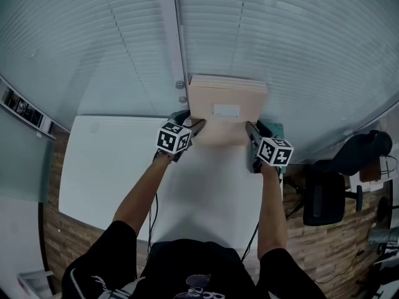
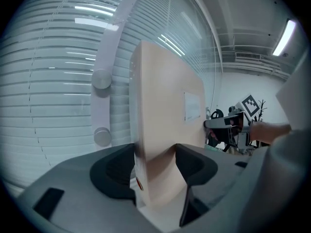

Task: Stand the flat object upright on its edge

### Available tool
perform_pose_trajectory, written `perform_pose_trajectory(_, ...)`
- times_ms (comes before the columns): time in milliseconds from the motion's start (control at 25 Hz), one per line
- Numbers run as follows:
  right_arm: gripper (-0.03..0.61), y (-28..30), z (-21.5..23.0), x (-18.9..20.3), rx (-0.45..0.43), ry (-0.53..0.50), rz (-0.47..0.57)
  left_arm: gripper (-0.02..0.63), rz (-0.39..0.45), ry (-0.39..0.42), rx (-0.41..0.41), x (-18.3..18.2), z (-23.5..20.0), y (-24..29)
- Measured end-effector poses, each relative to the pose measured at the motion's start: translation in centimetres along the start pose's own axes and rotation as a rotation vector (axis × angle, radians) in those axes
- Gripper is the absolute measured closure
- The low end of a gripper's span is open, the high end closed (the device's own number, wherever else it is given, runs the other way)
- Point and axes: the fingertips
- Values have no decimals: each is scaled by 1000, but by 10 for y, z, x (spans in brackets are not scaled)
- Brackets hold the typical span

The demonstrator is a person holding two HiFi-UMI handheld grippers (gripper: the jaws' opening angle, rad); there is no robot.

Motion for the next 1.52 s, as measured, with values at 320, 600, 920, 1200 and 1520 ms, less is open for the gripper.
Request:
perform_pose_trajectory(320,387,14,9,-5,7,7,14,333,22,19,-28,-14,-10,13)
perform_pose_trajectory(600,388,21,17,-7,23,7,24,333,30,13,-33,-15,-14,24)
perform_pose_trajectory(920,388,27,25,0,35,12,9,334,22,2,-27,-7,-14,29)
perform_pose_trajectory(1200,388,30,33,13,49,11,-26,334,-10,-14,-24,8,-13,36)
perform_pose_trajectory(1520,390,32,36,14,34,40,-20,334,15,-3,-21,7,-14,37)
Point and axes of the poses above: the fingertips, and each gripper's own axes: y forward along the fingers, z to its right, x out of its underside, and after that the axes turned 4 degrees about z, right-handed
